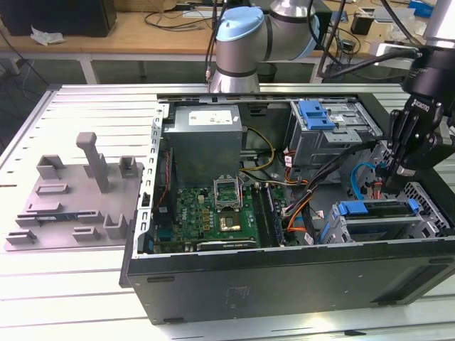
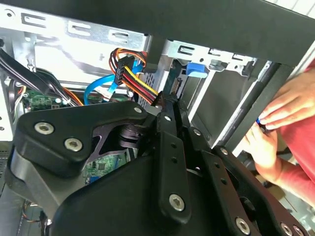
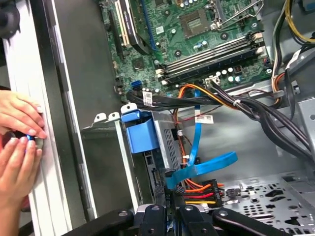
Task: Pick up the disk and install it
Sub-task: 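Insert the first disk wire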
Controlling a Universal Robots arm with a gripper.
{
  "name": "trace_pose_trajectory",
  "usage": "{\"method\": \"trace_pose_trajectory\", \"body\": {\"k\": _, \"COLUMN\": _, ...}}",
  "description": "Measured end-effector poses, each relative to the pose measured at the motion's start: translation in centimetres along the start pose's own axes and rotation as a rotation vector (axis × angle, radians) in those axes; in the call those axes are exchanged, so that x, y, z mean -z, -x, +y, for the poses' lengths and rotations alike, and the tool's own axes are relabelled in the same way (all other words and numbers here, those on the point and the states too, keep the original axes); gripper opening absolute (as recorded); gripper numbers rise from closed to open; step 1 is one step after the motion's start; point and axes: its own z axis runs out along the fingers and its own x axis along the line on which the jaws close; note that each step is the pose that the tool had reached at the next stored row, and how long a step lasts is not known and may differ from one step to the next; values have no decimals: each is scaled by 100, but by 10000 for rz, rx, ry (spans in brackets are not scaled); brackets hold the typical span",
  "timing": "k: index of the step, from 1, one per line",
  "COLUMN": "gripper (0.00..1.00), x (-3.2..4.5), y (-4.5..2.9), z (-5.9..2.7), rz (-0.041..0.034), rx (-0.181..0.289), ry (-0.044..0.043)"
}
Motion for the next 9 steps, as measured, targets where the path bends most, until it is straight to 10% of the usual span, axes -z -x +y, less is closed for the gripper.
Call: {"method": "trace_pose_trajectory", "body": {"k": 9, "gripper": 17, "x": -45, "y": -133, "z": -34, "rz": -500, "rx": 155, "ry": -30}}
